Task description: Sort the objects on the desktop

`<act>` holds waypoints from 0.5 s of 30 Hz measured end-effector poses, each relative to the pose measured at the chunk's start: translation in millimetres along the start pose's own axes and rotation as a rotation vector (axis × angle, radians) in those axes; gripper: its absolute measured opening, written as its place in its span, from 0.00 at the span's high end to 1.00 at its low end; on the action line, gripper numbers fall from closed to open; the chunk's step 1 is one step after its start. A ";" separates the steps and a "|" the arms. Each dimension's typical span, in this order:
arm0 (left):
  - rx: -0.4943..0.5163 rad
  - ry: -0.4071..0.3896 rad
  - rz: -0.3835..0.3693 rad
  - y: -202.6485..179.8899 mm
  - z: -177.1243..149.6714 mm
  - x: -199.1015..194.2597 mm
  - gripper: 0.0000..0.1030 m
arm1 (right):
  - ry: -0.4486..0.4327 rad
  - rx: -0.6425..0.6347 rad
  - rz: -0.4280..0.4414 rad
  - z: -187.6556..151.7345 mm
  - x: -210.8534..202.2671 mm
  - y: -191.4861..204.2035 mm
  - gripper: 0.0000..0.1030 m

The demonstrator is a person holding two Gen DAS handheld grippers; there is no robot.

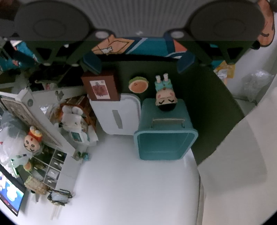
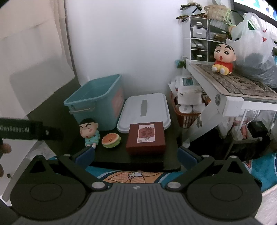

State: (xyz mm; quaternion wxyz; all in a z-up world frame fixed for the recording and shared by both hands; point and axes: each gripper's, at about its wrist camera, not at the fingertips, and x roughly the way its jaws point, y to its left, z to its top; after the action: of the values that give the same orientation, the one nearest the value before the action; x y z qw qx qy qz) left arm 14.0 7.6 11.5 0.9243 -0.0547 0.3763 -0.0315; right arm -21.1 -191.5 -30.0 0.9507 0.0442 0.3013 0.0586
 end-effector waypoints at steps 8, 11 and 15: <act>0.012 0.002 0.004 -0.8 2.8 1.9 0.07 | 0.020 0.023 0.013 -2.8 12.6 -2.8 0.00; 0.017 0.005 0.001 -1.1 4.7 4.0 0.07 | 0.018 0.014 0.019 -2.9 13.7 0.8 0.00; 0.018 -0.001 -0.002 -0.4 6.5 7.5 0.06 | 0.026 0.021 0.026 -3.5 15.2 -0.8 0.00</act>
State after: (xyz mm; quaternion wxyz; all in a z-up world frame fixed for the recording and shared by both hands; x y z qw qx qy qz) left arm 23.9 6.9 11.0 0.9250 -0.0467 0.3755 -0.0358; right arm -10.7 -190.1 -41.6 0.9454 0.0572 0.3135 0.0686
